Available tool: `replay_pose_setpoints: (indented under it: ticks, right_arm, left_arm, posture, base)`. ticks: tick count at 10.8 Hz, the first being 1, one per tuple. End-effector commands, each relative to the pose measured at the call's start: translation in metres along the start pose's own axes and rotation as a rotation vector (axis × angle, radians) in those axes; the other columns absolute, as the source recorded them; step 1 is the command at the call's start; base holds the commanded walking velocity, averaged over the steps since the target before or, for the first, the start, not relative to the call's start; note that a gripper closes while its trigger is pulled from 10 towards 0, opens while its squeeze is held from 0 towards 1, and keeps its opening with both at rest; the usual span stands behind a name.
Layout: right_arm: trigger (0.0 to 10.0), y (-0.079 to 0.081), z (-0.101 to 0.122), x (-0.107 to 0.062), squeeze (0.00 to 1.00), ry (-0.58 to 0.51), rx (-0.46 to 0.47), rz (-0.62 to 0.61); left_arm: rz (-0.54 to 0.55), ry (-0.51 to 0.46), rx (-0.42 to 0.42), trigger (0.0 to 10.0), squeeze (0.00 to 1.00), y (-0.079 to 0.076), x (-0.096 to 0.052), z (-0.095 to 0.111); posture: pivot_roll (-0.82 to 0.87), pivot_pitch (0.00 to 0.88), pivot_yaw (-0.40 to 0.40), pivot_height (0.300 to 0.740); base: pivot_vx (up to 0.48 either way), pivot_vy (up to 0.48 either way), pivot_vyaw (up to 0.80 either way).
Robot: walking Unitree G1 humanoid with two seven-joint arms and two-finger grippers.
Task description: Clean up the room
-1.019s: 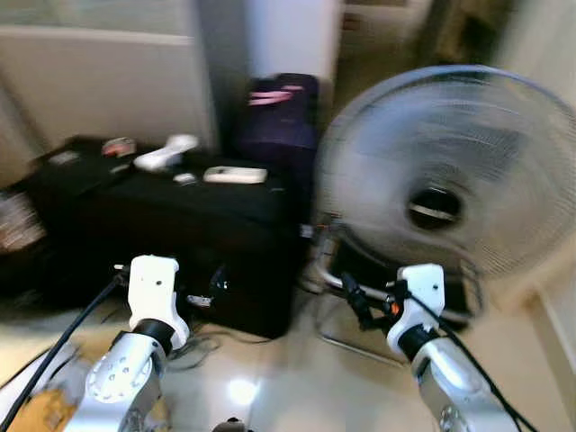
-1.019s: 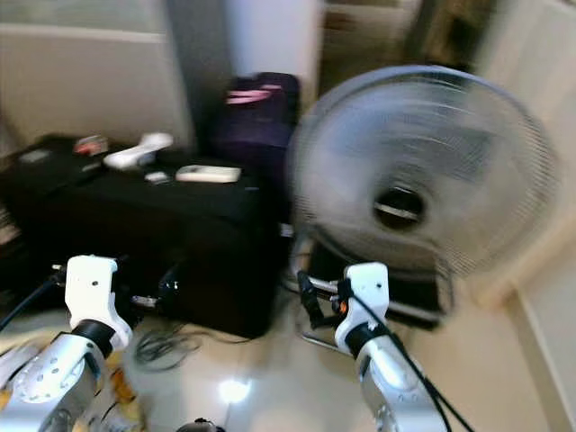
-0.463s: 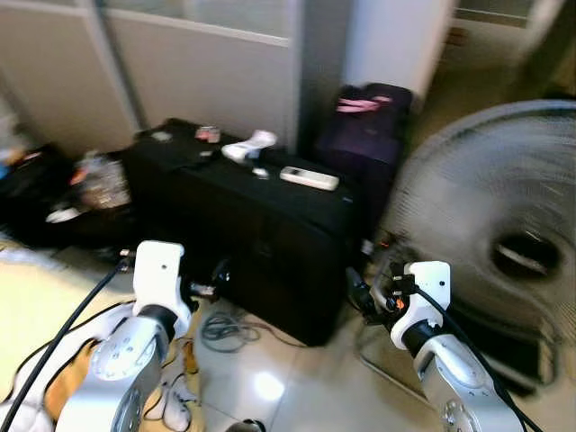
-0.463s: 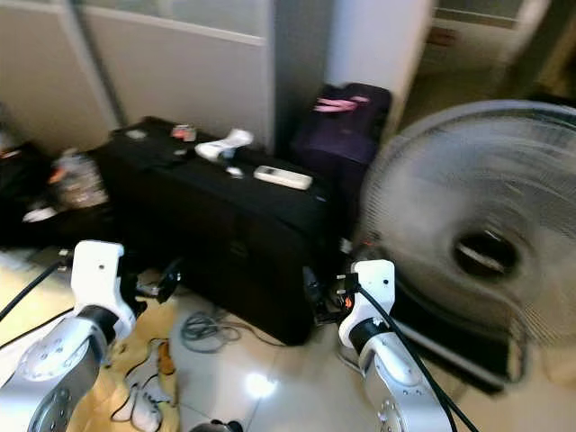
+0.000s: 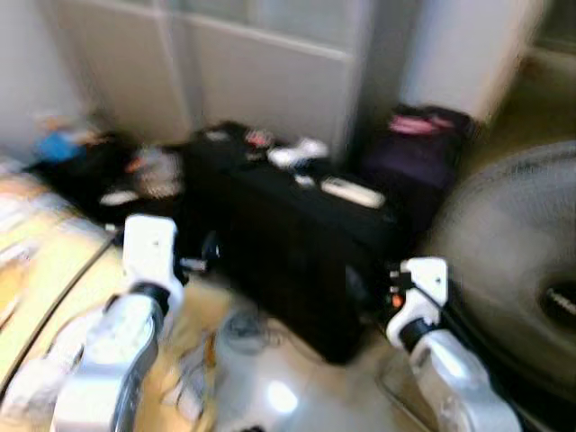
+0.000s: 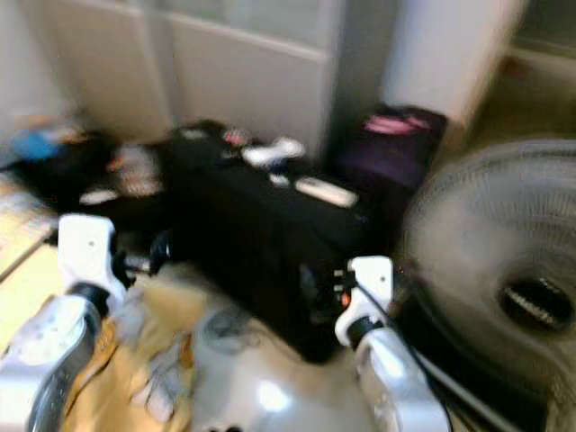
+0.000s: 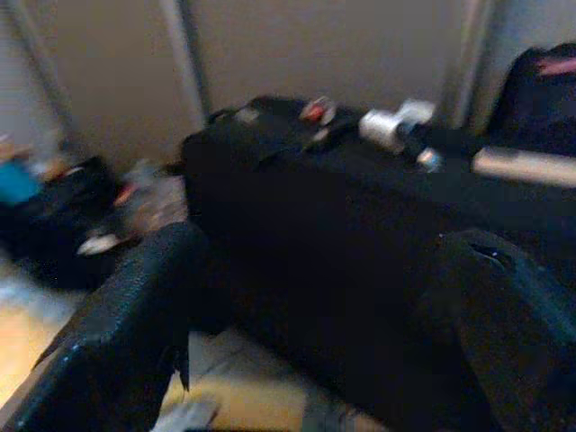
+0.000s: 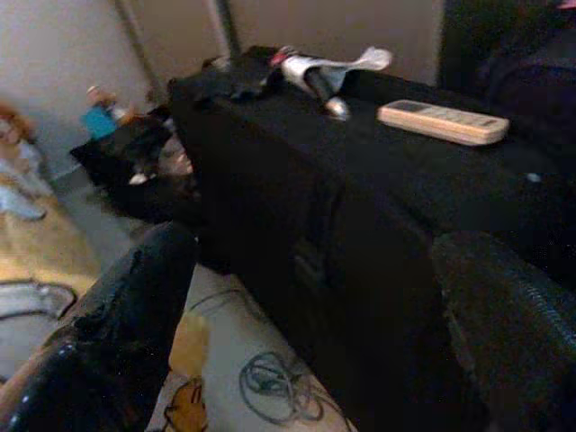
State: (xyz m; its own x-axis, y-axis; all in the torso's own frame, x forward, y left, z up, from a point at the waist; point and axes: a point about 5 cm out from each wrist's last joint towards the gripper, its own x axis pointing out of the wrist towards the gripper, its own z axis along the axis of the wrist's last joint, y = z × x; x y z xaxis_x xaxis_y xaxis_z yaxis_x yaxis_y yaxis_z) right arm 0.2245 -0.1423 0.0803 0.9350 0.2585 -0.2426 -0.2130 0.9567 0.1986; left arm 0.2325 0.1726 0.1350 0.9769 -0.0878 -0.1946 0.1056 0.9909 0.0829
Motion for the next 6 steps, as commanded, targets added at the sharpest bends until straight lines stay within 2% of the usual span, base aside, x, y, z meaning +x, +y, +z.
replay_pose_setpoints:
  ticks: [1,4,6]
  right_arm:
    - [10.0,-0.0024,-0.0001,0.0009,1.0,0.007,-0.003,-0.015]
    - [10.0,-0.0024,-0.0008,0.0021,1.0,0.024,0.021,-0.016]
    - [10.0,-0.0011,-0.0002,0.0039,1.0,0.038,0.011,-0.004]
  left_arm:
    - [0.017,0.016,-0.012,10.0,1.0,0.0024,-0.0006,-0.0035]
    - [-0.004,-0.004,-0.08,10.0,1.0,0.0006,-0.0033,-0.0025]
    - [-0.043,0.031,-0.125,10.0,1.0,-0.0051,-0.0035,-0.0071]
  posture:
    - [-0.01,0.0,0.007,0.74]
    - [-0.01,0.0,0.007,0.74]
    - [-0.01,0.0,0.008,0.74]
  base:
    - [0.0,0.0,0.8]
    - [0.0,0.0,0.8]
    - [0.0,0.0,0.8]
